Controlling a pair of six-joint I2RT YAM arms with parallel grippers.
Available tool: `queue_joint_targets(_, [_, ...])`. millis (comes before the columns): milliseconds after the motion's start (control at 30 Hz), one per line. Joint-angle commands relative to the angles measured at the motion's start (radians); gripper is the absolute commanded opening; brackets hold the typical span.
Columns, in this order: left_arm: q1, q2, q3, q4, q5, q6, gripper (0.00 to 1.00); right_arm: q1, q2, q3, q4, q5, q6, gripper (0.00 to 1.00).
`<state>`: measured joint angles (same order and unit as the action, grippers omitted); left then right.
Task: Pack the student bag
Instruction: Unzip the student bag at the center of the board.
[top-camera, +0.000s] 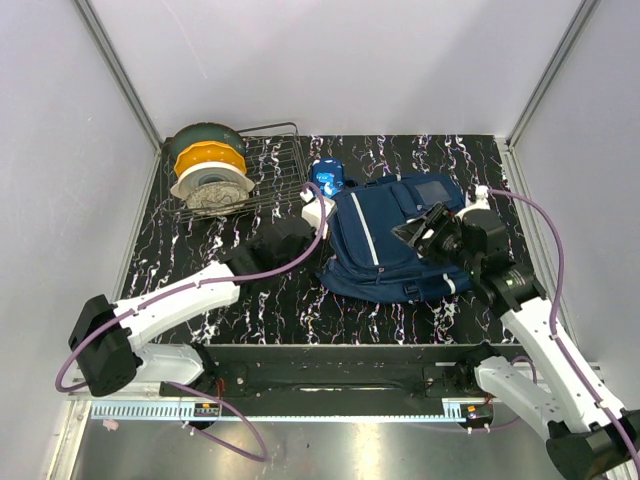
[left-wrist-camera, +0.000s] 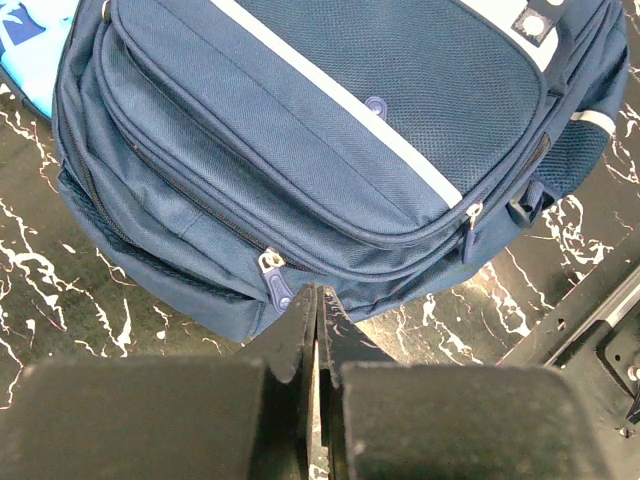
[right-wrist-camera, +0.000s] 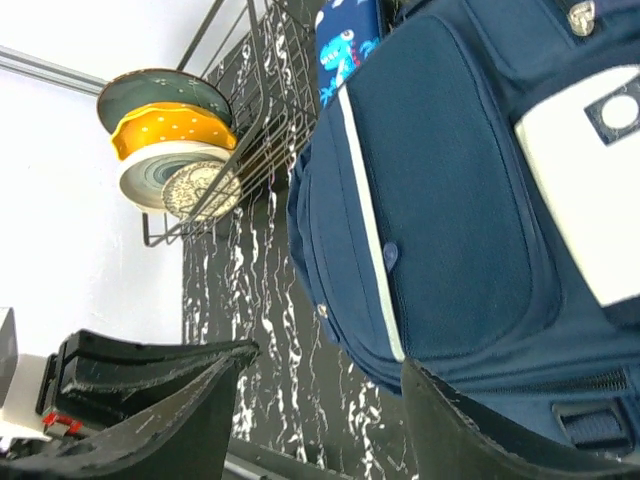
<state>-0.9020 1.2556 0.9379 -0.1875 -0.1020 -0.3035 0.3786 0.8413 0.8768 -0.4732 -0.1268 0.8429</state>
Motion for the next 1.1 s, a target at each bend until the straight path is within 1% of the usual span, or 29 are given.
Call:
queue_joint_targets(0, [-0.002,0.021,0.048,0.025,0.019,-0.002,0.00,-0.001,-0.097,-0.071,-0.042,0.004,0.123,0.72])
queue_joint_targets(100, [-0.002,0.024,0.059,0.019,0.016,0.003,0.00,0.000,-0.180,-0.136,-0.065,0.010,0.186,0.72])
queue_joint_targets(200, [-0.002,0.024,0.058,0.020,0.016,0.001,0.00,-0.001,-0.229,-0.218,0.034,-0.106,0.251,0.72])
queue_joint_targets(233, [0.000,0.025,0.059,0.022,0.022,0.003,0.00,-0.001,-0.231,-0.232,0.083,-0.169,0.271,0.72])
queue_joint_targets(333, [0.000,0.031,0.061,0.022,0.025,0.004,0.00,0.002,-0.205,-0.269,0.137,-0.252,0.315,0.70])
queue_joint_targets(400, [0.000,0.034,0.065,0.010,0.010,0.004,0.00,0.003,-0.180,-0.278,0.130,-0.246,0.324,0.69])
queue_joint_targets(433, [0.000,0.036,0.067,0.002,-0.008,0.004,0.05,0.005,-0.176,-0.280,0.133,-0.241,0.324,0.70])
queue_joint_targets(467, [-0.002,0.039,0.070,-0.004,-0.019,0.003,0.36,0.011,-0.165,-0.285,0.142,-0.243,0.337,0.70])
queue_joint_targets(500, [0.000,0.038,0.071,-0.016,-0.030,-0.003,0.49,0.014,-0.157,-0.295,0.156,-0.246,0.341,0.70])
queue_joint_targets(567, [-0.002,0.039,0.061,-0.023,-0.036,-0.008,0.62,0.035,-0.133,-0.297,0.185,-0.241,0.351,0.70])
queue_joint_targets(633, [0.000,0.051,0.049,-0.010,0.007,0.012,0.69,0.048,-0.116,-0.292,0.203,-0.232,0.348,0.69])
queue_joint_targets(700, [0.002,0.071,0.026,0.014,0.028,0.036,0.72,0.062,-0.099,-0.285,0.211,-0.221,0.341,0.70])
queue_joint_targets(833, [0.040,0.117,-0.028,0.101,0.161,0.063,0.72,0.069,-0.087,-0.277,0.226,-0.218,0.331,0.70])
queue_joint_targets(900, [0.090,0.125,-0.053,0.150,0.226,0.076,0.70,0.071,-0.087,-0.269,0.222,-0.217,0.320,0.70])
queue_joint_targets(933, [0.112,0.140,-0.056,0.157,0.304,0.083,0.70,0.072,-0.088,-0.269,0.214,-0.214,0.318,0.70])
queue_joint_targets(967, [0.150,0.149,-0.054,0.158,0.324,0.086,0.70,0.071,-0.094,-0.271,0.209,-0.211,0.315,0.70])
queue_joint_targets(1067, [0.201,0.172,-0.048,0.161,0.415,0.125,0.69,0.072,-0.105,-0.274,0.202,-0.203,0.312,0.70])
